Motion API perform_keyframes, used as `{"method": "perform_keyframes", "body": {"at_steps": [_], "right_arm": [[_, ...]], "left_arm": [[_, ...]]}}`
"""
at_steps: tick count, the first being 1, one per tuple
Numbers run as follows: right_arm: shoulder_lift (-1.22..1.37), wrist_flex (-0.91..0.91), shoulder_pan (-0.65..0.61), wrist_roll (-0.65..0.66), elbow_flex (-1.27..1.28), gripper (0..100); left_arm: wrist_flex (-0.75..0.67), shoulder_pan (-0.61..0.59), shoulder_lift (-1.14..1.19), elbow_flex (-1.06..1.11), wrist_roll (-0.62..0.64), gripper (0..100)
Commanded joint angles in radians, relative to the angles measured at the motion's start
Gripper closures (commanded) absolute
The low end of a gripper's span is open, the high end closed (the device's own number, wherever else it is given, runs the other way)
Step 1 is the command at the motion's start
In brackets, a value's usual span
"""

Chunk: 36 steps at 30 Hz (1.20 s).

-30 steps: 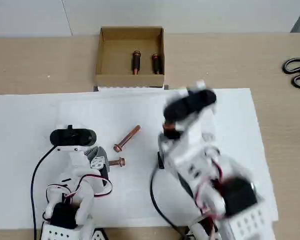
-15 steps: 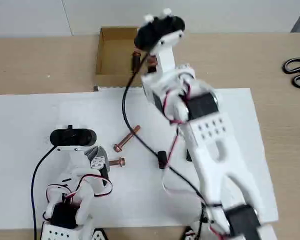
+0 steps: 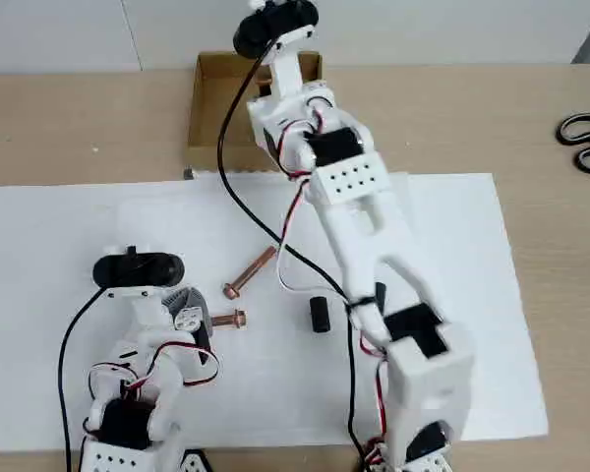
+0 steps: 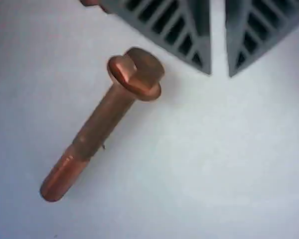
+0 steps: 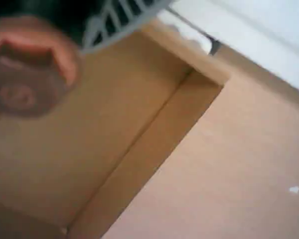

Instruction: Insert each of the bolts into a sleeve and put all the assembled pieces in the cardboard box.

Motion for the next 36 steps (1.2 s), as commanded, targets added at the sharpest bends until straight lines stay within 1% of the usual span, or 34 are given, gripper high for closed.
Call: {"method": "perform_keyframes", "body": {"at_steps": [1,7,14,16,20,22,25,28,32,36], "right_arm": [[0.082,-0.073,0.012,0.009,-0.166,99.5],[0.275,-0.102,0.012,0.017,-0.344,99.1],[0.429,-0.096,0.027,0.169,-0.462,98.8],[0.433,-0.061,0.028,0.206,-0.470,95.1],[0.421,0.016,0.028,0.236,-0.470,79.4],[0.404,0.041,0.035,0.236,-0.477,76.8],[0.381,0.067,0.038,0.236,-0.497,78.8],[0.351,0.145,0.038,0.236,-0.535,81.3],[0.311,0.305,0.038,0.232,-0.601,85.1],[0.265,0.519,0.038,0.230,-0.660,91.3]], "left_arm": [[-0.023,-0.005,-0.009,-0.007,0.008,99],[-0.023,-0.005,-0.009,-0.007,0.008,99],[-0.023,-0.003,-0.009,-0.007,0.008,99],[-0.023,-0.003,-0.009,-0.007,0.008,99],[-0.023,-0.002,-0.009,-0.007,0.008,99],[-0.023,-0.002,-0.009,-0.007,0.008,99],[-0.023,-0.002,-0.009,-0.007,0.008,99],[-0.023,-0.002,-0.009,-0.007,0.008,99],[-0.023,-0.002,-0.009,-0.007,0.008,99],[-0.023,-0.002,-0.009,-0.007,0.009,99]]}}
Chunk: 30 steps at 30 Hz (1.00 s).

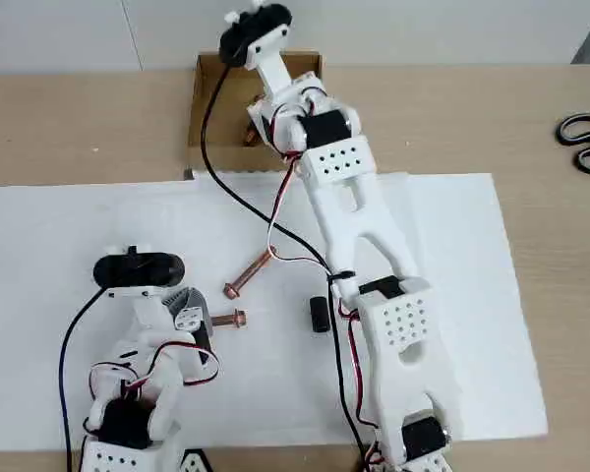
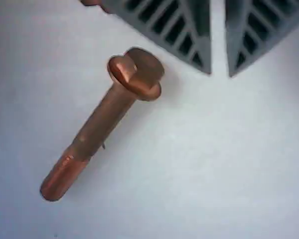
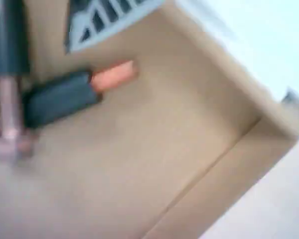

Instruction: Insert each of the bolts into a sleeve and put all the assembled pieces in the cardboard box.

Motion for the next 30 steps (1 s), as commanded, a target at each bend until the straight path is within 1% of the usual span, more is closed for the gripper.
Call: {"method": "perform_keyframes", "body": {"at_steps": [1,3,4,6,9,12,15,18,24,27,30], "right_arm": [[-0.108,0.194,0.010,0.003,-0.083,93.4],[-0.128,0.315,0.010,0.003,-0.103,98.7],[-0.139,0.378,0.010,0.003,-0.114,99.8],[-0.153,0.501,0.012,0.000,-0.133,99.4],[-0.170,0.641,0.012,-0.081,-0.150,99.6],[-0.199,0.653,0.024,-0.158,-0.144,99.6],[-0.246,0.662,0.024,-0.203,-0.106,99.6],[-0.337,0.665,0.001,-0.253,0.064,99.6],[-0.642,0.654,-0.074,-0.362,0.509,99.6],[-0.733,0.653,-0.093,-0.399,0.647,99.6],[-0.789,0.653,-0.093,-0.422,0.732,99.6]], "left_arm": [[-0.023,-0.002,-0.009,-0.007,0.008,99],[-0.023,-0.002,-0.009,-0.007,0.009,99],[-0.023,-0.002,-0.009,-0.007,0.017,99],[-0.023,-0.006,-0.009,-0.007,0.029,99],[-0.023,-0.006,-0.009,-0.007,0.029,99],[-0.023,-0.003,-0.009,-0.007,0.034,99],[-0.023,-0.005,-0.009,-0.005,0.057,99],[-0.023,-0.008,-0.009,-0.005,0.058,99],[-0.023,-0.008,-0.009,-0.005,0.058,99],[-0.021,-0.008,-0.009,-0.005,0.072,99],[-0.009,-0.009,-0.009,-0.005,0.094,99]]}}
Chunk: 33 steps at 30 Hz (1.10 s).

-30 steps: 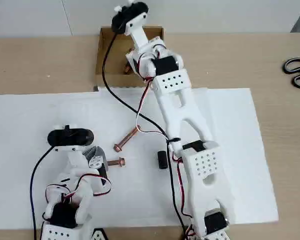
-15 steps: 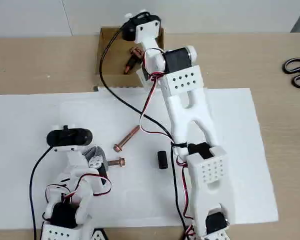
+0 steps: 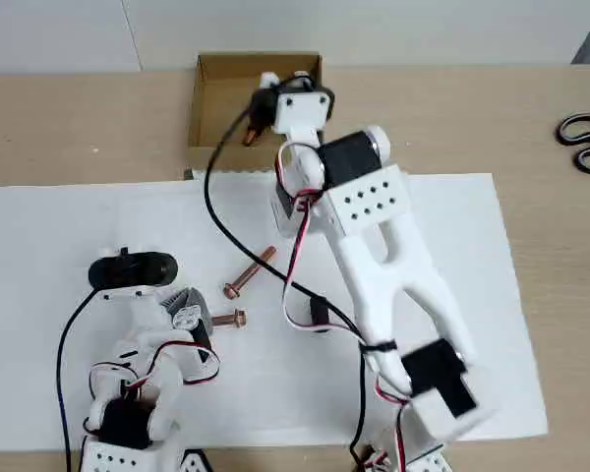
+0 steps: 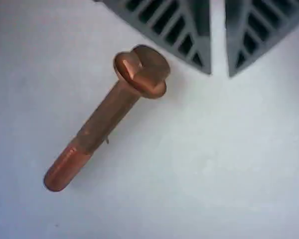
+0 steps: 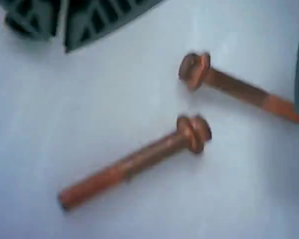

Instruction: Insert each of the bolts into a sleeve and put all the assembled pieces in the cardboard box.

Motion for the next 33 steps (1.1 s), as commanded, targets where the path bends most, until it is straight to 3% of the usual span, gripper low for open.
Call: {"method": "perform_keyframes", "body": {"at_steps": [1,11,21,27,33], "right_arm": [[-0.107,0.005,-0.007,-0.034,0.092,99.6],[-0.177,-0.007,-0.005,-0.038,0.391,99.5],[-0.177,-0.093,-0.024,-0.032,0.497,99.0],[-0.177,-0.153,-0.024,-0.032,0.597,84.2],[-0.176,-0.211,-0.036,-0.031,0.608,90.5]], "left_arm": [[-0.009,-0.009,-0.009,-0.005,0.020,99],[-0.008,-0.011,-0.009,-0.005,0.023,99],[-0.008,-0.011,-0.009,-0.005,0.023,99],[-0.008,-0.011,-0.009,-0.005,0.023,99],[-0.008,-0.011,-0.009,-0.005,0.023,99]]}}
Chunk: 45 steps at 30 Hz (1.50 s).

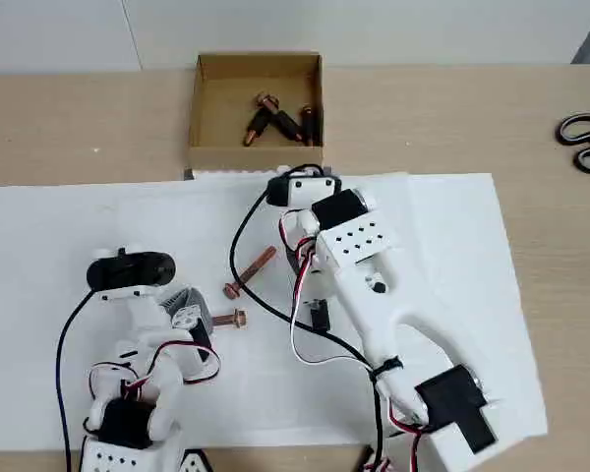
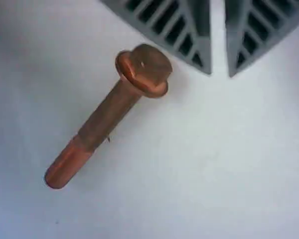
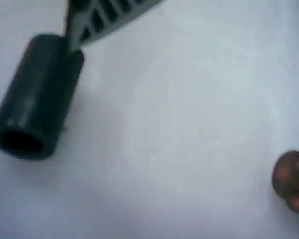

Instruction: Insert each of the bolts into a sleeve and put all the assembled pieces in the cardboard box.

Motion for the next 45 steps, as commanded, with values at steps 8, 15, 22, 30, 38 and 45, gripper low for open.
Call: {"method": "perform_keyframes", "body": {"at_steps": [8,15,22,30,38,45], "right_arm": [[0.065,-0.036,-0.059,-0.008,0.000,89.7],[0.110,-0.036,-0.070,-0.011,0.000,87.2],[0.113,-0.074,-0.067,-0.006,0.002,86.1],[0.131,-0.105,-0.065,-0.006,0.003,86.2],[0.197,-0.087,-0.065,-0.012,0.002,86.2],[0.199,-0.091,-0.054,-0.012,0.002,90.5]], "left_arm": [[-0.008,-0.011,-0.009,-0.002,0.017,99],[-0.002,-0.037,-0.009,-0.001,0.025,99],[-0.002,-0.037,-0.009,-0.001,0.025,99],[-0.002,-0.038,-0.009,-0.001,0.025,99],[-0.002,-0.038,-0.009,-0.001,0.025,99],[-0.002,-0.040,-0.009,-0.001,0.025,99]]}}
